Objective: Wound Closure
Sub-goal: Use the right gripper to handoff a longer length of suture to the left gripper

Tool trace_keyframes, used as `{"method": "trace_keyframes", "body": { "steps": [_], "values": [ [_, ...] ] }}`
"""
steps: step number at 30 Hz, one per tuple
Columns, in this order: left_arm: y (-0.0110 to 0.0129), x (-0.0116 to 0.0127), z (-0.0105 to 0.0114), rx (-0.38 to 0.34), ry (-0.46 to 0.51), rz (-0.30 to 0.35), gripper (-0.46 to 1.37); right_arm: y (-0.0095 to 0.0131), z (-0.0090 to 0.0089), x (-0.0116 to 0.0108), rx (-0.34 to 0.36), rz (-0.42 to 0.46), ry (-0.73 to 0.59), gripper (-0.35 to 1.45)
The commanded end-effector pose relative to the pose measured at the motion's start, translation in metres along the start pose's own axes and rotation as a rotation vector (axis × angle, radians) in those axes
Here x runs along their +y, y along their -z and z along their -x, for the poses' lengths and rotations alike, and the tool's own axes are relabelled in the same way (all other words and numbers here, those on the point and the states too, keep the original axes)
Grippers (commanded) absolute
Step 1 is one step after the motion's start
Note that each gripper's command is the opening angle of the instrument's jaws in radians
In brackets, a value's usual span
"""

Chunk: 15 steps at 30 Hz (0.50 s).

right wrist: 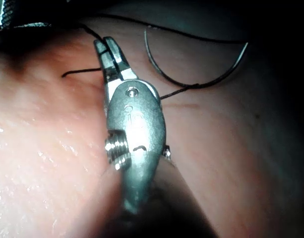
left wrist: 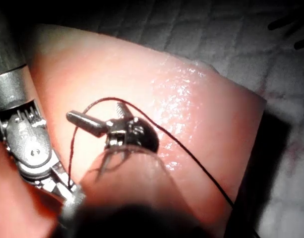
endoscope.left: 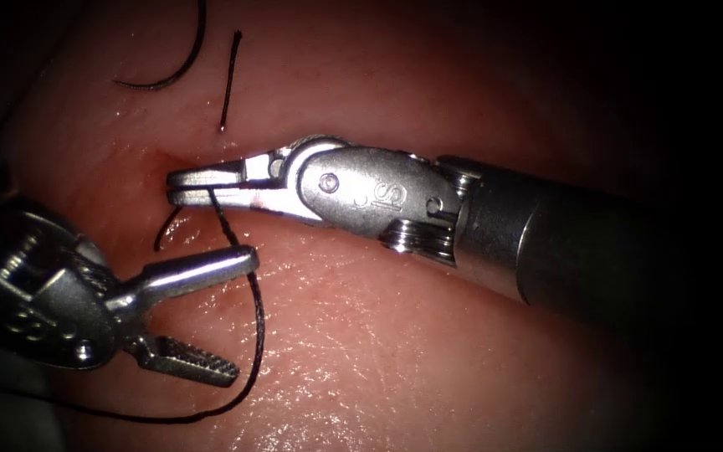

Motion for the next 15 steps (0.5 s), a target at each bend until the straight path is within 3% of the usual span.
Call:
{"method": "trace_keyframes", "body": {
  "steps": [1, 11, 15],
  "values": [
    [-0.0001, 0.0, 0.0002, 0.0, -0.003, 0.002, 0.6, 0.0001, 0.0002, 0.0001, 0.003, 0.007, -0.014, -0.35],
    [-0.0014, 0.0009, 0.0031, -0.028, -0.028, -0.001, 0.49, 0.0005, 0.0016, 0.0015, -0.003, 0.022, -0.02, -0.35],
    [-0.0019, 0.002, 0.0036, -0.03, -0.038, -0.004, 0.54, 0.0007, 0.0024, 0.0023, -0.017, 0.048, -0.037, -0.35]
  ]
}}
